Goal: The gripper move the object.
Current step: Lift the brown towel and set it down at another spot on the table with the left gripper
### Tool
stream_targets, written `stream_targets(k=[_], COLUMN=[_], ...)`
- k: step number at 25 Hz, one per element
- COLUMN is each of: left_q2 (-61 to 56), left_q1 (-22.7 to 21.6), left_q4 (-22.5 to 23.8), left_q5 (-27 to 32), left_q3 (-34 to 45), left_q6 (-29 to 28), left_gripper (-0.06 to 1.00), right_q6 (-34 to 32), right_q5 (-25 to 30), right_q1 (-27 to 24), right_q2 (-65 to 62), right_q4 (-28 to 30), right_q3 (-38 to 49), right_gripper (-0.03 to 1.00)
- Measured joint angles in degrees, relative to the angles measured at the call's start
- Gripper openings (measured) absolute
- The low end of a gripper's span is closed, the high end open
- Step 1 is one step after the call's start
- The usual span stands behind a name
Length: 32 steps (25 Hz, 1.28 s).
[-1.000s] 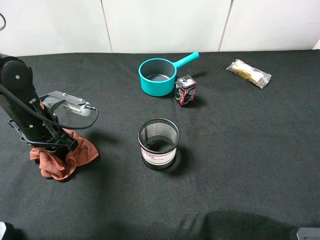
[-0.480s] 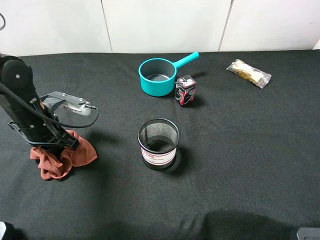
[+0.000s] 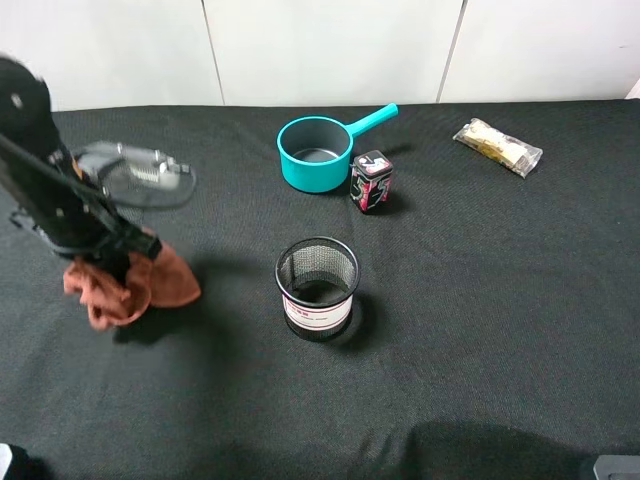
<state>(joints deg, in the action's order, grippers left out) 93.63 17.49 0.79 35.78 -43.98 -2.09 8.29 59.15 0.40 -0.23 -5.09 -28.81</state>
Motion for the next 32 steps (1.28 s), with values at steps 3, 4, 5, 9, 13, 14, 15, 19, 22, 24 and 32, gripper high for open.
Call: stream_targets(k=[3,4,5,9,13,14,15,19,22,24,32], left_q2=[-2.38,-2.89,-3.08,-3.3,-3.3,-3.3,-3.32,-3.49,-3.49,-3.49,0.09], left_q1=[0.0,0.0,0.0,0.0,0.0,0.0,0.0,0.0,0.0,0.0,-0.85], left_q4=[0.32,0.42,0.43,0.54,0.61,0.88,1.35,3.81,4.65,4.74,5.99], left_q5=[4.71,6.61,8.26,15.05,19.38,20.37,21.11,23.28,24.32,24.35,24.36], left_q3=[-4.42,-6.08,-7.82,-14.44,-20.47,-21.98,-23.44,-27.64,-29.4,-29.78,-30.59], left_q6=[-2.02,-2.48,-3.02,-4.37,-5.37,-5.91,-6.52,-9.12,-9.55,-9.74,-10.1], left_gripper=[0.15,0.15,0.15,0.15,0.15,0.15,0.15,0.15,0.15,0.15,0.15], right_q6=[0.0,0.0,0.0,0.0,0.0,0.0,0.0,0.0,0.0,0.0,0.0], right_q5=[0.0,0.0,0.0,0.0,0.0,0.0,0.0,0.0,0.0,0.0,0.0], right_q1=[0.0,0.0,0.0,0.0,0.0,0.0,0.0,0.0,0.0,0.0,0.0], right_q2=[0.0,0.0,0.0,0.0,0.0,0.0,0.0,0.0,0.0,0.0,0.0], right_q4=[0.0,0.0,0.0,0.0,0.0,0.0,0.0,0.0,0.0,0.0,0.0], right_q3=[0.0,0.0,0.0,0.0,0.0,0.0,0.0,0.0,0.0,0.0,0.0], right_gripper=[0.69,0.69,0.69,0.69,0.69,0.69,0.69,0.69,0.69,0.69,0.69])
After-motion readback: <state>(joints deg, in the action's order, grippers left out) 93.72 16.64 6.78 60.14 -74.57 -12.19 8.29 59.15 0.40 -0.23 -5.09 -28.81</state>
